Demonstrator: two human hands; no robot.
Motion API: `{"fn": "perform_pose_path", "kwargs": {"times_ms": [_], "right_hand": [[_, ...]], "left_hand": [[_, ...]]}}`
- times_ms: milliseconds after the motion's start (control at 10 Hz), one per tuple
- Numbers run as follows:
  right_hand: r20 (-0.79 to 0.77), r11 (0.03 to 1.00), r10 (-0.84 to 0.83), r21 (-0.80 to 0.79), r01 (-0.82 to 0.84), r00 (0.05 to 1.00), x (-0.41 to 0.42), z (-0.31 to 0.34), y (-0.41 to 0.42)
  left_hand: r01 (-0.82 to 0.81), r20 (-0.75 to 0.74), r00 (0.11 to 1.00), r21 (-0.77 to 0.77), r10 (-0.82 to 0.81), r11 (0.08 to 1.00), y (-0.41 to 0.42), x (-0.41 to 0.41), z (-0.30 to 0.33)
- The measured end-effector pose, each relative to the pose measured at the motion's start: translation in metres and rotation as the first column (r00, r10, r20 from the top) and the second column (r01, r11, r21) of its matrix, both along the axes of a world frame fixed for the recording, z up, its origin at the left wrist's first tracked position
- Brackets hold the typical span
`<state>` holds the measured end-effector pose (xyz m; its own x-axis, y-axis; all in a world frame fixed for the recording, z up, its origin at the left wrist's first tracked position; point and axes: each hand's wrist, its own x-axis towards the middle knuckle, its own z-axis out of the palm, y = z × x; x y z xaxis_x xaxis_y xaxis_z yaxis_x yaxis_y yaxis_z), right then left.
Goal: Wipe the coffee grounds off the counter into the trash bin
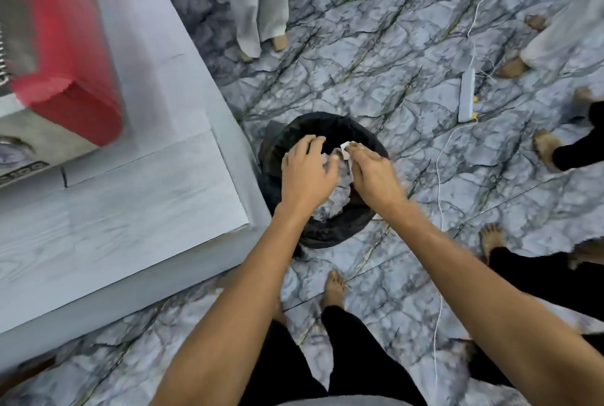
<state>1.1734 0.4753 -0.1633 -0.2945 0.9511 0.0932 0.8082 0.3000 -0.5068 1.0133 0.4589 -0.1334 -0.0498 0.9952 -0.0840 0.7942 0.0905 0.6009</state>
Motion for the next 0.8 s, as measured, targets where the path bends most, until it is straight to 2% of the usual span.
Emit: {"fn": "perform_pose_path", "kwargs": {"times_ms": [400,600,800], "right_hand": [[-0.015,0.983,0.004,-0.185,-0.006,1.000,0.026,-0.173,0.036],[0.043,0.957,0.072,-0.284,-0.057,0.996,0.016,-0.263,0.041],[0.106,0.942,0.049,-0.336,-0.011,0.993,0.003,-0.321,0.060]], "left_hand": [[-0.076,-0.043,0.997,-0.321,0.065,0.944,0.015,0.014,-0.192],[-0.098,-0.086,0.994,-0.398,0.069,0.912,0.024,0.014,-0.275],[-0.110,-0.101,0.992,-0.430,0.074,0.896,0.030,0.012,-0.324]]}}
